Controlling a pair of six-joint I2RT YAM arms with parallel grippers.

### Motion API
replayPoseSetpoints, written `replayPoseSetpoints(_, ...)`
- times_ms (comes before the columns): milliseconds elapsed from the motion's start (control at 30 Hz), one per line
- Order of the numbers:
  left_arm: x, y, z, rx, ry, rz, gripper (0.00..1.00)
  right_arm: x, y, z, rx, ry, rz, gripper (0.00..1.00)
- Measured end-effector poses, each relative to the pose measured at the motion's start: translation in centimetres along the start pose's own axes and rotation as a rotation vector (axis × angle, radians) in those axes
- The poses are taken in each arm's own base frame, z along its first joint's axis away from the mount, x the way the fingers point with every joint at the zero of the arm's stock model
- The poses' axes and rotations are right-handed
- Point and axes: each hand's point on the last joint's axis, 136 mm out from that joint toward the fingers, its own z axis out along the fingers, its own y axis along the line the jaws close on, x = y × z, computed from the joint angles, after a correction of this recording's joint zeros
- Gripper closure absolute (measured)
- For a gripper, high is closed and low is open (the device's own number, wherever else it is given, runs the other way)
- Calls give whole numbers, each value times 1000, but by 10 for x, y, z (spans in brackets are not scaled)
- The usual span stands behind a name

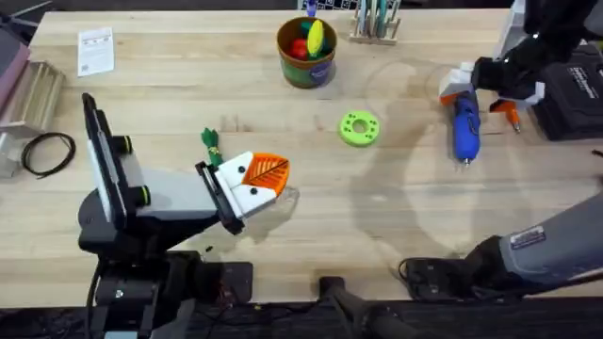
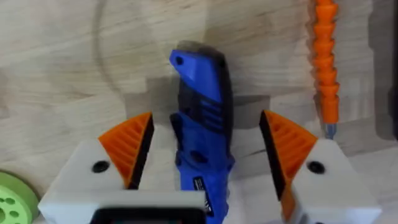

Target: Pick up the gripper from the table and insert it into the empty holder that is missing its gripper. Then pick up a screw, insert it into the mounting hole, and use the screwdriver to tighten it. Finally, clean up the table by picking up the vegetable and placing it into the bucket.

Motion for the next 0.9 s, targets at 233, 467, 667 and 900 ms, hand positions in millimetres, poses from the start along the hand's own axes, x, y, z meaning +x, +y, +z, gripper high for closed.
replayPoseSetpoints(233,0,0,0,0,0,0,996,5,2,22,-5,51,-32,10)
replayPoseSetpoints(467,0,0,0,0,0,0,996,7,4,23,-18,63,-67,231)
replayPoseSetpoints(667,0,0,0,0,0,0,996,9,2,24,-13,77,-114,964)
replayPoseSetpoints(900,0,0,0,0,0,0,996,13,4,23,-19,92,-137,978)
